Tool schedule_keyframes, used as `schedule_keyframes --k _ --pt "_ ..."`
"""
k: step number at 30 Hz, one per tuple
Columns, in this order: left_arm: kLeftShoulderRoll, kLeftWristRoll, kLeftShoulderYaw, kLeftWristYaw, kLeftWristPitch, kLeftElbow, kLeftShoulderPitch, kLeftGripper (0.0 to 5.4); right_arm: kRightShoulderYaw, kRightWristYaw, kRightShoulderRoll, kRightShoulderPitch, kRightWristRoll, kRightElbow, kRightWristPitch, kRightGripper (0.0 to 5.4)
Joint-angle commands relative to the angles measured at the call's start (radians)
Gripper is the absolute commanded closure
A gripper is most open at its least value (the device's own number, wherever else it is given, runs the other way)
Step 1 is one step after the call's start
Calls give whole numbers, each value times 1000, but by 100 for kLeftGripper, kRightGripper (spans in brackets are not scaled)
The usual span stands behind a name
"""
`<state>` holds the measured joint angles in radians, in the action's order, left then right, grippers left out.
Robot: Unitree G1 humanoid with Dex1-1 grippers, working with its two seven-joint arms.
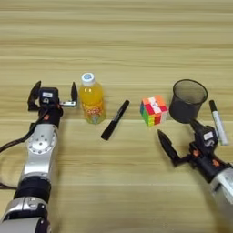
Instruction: Move the objects on the table
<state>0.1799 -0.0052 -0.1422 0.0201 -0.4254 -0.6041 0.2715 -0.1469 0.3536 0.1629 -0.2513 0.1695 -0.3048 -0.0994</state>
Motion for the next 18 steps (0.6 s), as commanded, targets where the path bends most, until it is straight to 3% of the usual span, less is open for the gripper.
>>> schedule_keyframes --k 1,18 --pt "1 12 6 -10 -9 -13 14 0 -25 2 -3 46 -21 25 -6 1" --pt "-6 16 16 -23 -13 -12 13 0 -64 -11 -40 165 -83 205 66 1"
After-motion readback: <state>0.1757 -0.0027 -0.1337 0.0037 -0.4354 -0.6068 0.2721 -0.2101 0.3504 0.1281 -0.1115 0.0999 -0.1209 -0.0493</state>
